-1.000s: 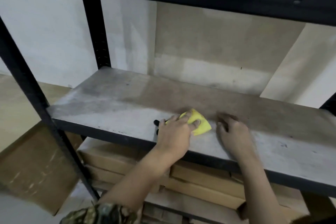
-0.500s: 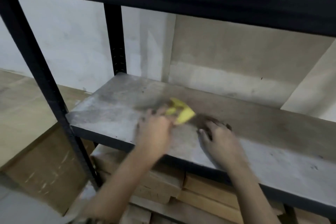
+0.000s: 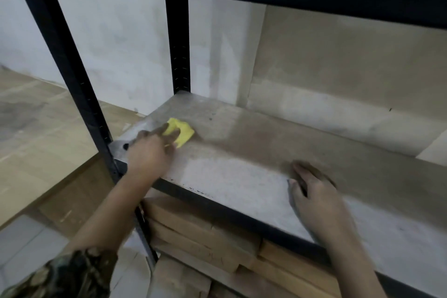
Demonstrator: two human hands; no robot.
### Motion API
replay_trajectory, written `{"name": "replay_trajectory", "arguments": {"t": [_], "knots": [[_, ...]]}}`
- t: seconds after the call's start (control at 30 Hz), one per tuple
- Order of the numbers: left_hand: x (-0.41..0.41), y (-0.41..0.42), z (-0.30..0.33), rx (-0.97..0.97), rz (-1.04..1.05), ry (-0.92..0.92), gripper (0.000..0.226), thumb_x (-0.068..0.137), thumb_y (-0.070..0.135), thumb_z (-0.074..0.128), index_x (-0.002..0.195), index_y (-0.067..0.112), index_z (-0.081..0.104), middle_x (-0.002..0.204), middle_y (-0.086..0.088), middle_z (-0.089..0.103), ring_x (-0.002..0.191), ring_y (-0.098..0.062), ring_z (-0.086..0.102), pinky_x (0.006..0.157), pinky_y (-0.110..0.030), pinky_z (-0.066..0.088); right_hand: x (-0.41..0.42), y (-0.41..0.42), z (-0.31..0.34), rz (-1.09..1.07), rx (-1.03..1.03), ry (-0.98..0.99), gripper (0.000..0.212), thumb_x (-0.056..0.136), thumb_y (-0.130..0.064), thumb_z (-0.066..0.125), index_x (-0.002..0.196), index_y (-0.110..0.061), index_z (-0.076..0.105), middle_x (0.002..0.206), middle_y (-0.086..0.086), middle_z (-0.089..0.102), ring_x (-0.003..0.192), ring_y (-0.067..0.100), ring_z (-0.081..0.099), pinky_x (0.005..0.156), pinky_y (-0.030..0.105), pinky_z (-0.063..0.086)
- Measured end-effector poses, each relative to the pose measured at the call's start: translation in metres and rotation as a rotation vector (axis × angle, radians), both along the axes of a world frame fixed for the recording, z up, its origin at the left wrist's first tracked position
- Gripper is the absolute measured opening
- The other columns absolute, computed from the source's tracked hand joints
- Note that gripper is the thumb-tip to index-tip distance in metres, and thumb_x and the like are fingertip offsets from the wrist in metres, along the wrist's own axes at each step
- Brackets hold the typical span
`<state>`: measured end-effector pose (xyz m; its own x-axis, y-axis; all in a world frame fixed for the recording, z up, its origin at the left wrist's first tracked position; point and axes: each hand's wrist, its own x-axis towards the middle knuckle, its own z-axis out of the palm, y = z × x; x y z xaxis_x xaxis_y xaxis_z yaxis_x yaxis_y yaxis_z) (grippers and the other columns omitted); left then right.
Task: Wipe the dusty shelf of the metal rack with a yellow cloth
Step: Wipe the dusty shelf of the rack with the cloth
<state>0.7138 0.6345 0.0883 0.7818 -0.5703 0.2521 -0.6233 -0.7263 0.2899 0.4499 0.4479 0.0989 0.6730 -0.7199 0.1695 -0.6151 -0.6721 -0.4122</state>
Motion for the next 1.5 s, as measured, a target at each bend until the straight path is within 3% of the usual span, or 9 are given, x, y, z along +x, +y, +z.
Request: {"name": "replay_trajectory", "arguments": {"t": [0.3,0.4,0.5,0.6,0.77,1.03,1.2,1.33,1.5], "knots": [[0.068,-0.002,0.036,-0.218,0.135,0.159,0.037,0.090,0.014,0.048,0.126,0.017,0.058,0.139,-0.012,0.050,0.123,-0.034,0.048,0.099,-0.034,0.037,0.001,-0.001,0.000,-0.013,0.020,0.001,0.044,0.094,-0.035,0.042,0.135,-0.019,0.046,0.140,0.002,0.049,0.129,0.022,0.042,0.107,0.044,0.036],[0.013,-0.012,0.042,-0.387,-0.112,0.060,0.029,0.086,0.005,0.053,0.108,0.012,0.069,0.135,-0.003,0.054,0.114,-0.019,0.056,0.093,-0.027,0.043,0.003,0.000,0.000,-0.021,0.011,-0.011,0.043,0.093,-0.034,0.044,0.133,-0.018,0.049,0.137,0.003,0.051,0.127,0.023,0.045,0.106,0.045,0.037],[-0.065,-0.035,0.024,-0.121,-0.390,0.070,0.036,0.090,0.015,0.049,0.122,0.027,0.060,0.141,0.000,0.047,0.121,-0.029,0.049,0.102,-0.041,0.040,0.005,0.001,0.000,-0.029,-0.007,-0.009,0.041,0.092,-0.033,0.047,0.130,-0.018,0.052,0.135,0.005,0.053,0.125,0.025,0.046,0.105,0.045,0.038],[-0.099,-0.047,0.006,0.214,-0.489,0.027,0.044,0.098,0.036,0.033,0.139,0.049,0.026,0.155,0.016,0.015,0.140,-0.024,0.013,0.107,-0.068,0.005,0.005,0.001,0.000,-0.029,-0.007,-0.021,0.039,0.091,-0.031,0.049,0.127,-0.017,0.054,0.133,0.006,0.055,0.123,0.027,0.047,0.105,0.044,0.039],[-0.075,-0.051,0.014,0.162,-0.491,0.115,0.038,0.097,0.038,0.037,0.133,0.051,0.037,0.152,0.022,0.020,0.141,-0.018,0.019,0.104,-0.063,0.023,0.005,0.001,-0.001,-0.010,-0.002,-0.028,0.039,0.091,-0.030,0.049,0.127,-0.016,0.054,0.133,0.006,0.055,0.124,0.025,0.048,0.105,0.045,0.038],[0.018,-0.030,0.010,0.038,-0.024,0.108,0.034,0.095,0.029,0.044,0.125,0.041,0.054,0.144,0.014,0.041,0.128,-0.031,0.038,0.099,-0.046,0.040,0.002,-0.001,-0.002,0.031,-0.006,-0.056,0.040,0.091,-0.031,0.050,0.129,-0.017,0.053,0.136,0.002,0.053,0.128,0.020,0.045,0.108,0.042,0.037],[0.048,-0.025,0.022,-0.099,0.240,0.064,0.036,0.092,0.007,0.043,0.127,0.002,0.051,0.122,-0.027,0.055,0.113,-0.042,0.050,0.091,-0.045,0.041,0.001,-0.002,-0.001,0.017,-0.014,-0.056,0.040,0.091,-0.032,0.050,0.128,-0.018,0.054,0.135,0.001,0.054,0.127,0.021,0.045,0.107,0.042,0.038],[-0.010,-0.059,0.030,-0.475,-0.176,0.225,0.038,0.087,-0.005,0.048,0.121,0.006,0.060,0.119,-0.006,0.062,0.108,-0.014,0.061,0.092,-0.029,0.049,0.003,-0.001,0.000,-0.013,0.003,-0.049,0.041,0.091,-0.034,0.049,0.128,-0.019,0.053,0.133,0.001,0.055,0.125,0.022,0.046,0.104,0.043,0.039],[-0.089,-0.104,0.004,0.054,-0.560,0.049,0.032,0.094,0.035,0.045,0.123,0.035,0.057,0.144,0.001,0.044,0.126,-0.034,0.036,0.103,-0.050,0.032,0.004,0.000,0.002,-0.028,0.010,-0.034,0.040,0.090,-0.032,0.049,0.128,-0.021,0.054,0.133,0.002,0.054,0.125,0.023,0.045,0.105,0.043,0.038]]}}
